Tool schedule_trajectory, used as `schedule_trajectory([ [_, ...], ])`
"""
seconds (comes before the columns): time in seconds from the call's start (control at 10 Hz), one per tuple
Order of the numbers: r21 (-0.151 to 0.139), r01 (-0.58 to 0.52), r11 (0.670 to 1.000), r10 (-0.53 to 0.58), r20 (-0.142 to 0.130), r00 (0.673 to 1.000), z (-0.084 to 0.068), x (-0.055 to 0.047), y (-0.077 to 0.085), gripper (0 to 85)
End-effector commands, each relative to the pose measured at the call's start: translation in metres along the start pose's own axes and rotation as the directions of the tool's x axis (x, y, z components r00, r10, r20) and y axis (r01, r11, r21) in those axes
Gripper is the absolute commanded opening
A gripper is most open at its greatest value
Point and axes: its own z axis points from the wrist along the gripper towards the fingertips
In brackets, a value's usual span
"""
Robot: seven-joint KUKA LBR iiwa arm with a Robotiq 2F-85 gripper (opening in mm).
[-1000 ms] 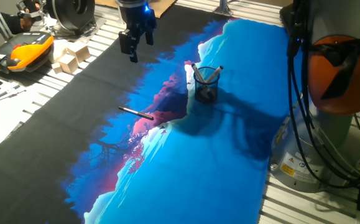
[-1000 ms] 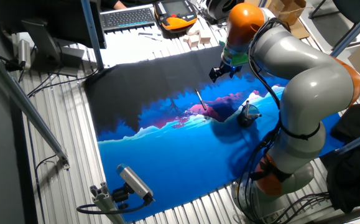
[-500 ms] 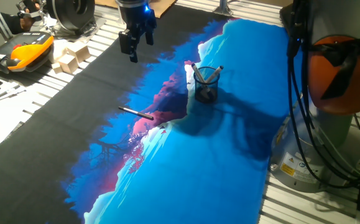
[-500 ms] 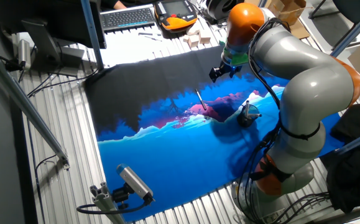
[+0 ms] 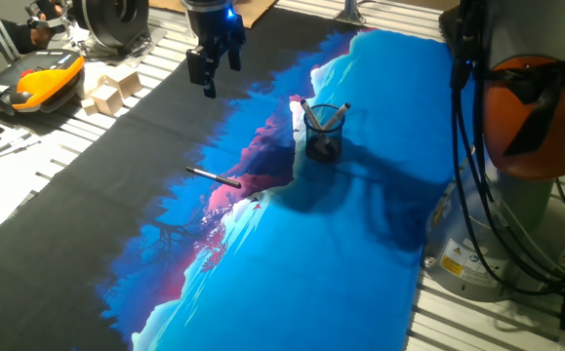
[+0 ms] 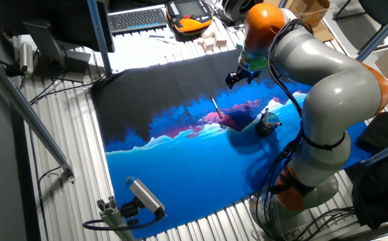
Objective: Put the pen into the pen holder
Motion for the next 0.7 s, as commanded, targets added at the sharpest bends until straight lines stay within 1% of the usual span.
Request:
schedule_trajectory([
  [0.0,0.0,0.0,1.0,0.0,0.0,1.0,0.0,0.0001,0.0,0.0],
  [0.1,0.019,-0.144,0.989,0.144,-0.254,0.956,-0.0001,0.0006,0.0004,0.0],
  [0.2,0.022,-0.148,0.989,0.149,-0.246,0.958,-0.0002,0.0007,0.0008,0.0],
  [0.3,0.032,-0.122,0.992,0.126,-0.215,0.968,-0.0003,0.0009,0.0022,0.0],
  [0.6,0.032,-0.124,0.992,0.127,-0.216,0.968,-0.0003,0.0009,0.0021,0.0],
])
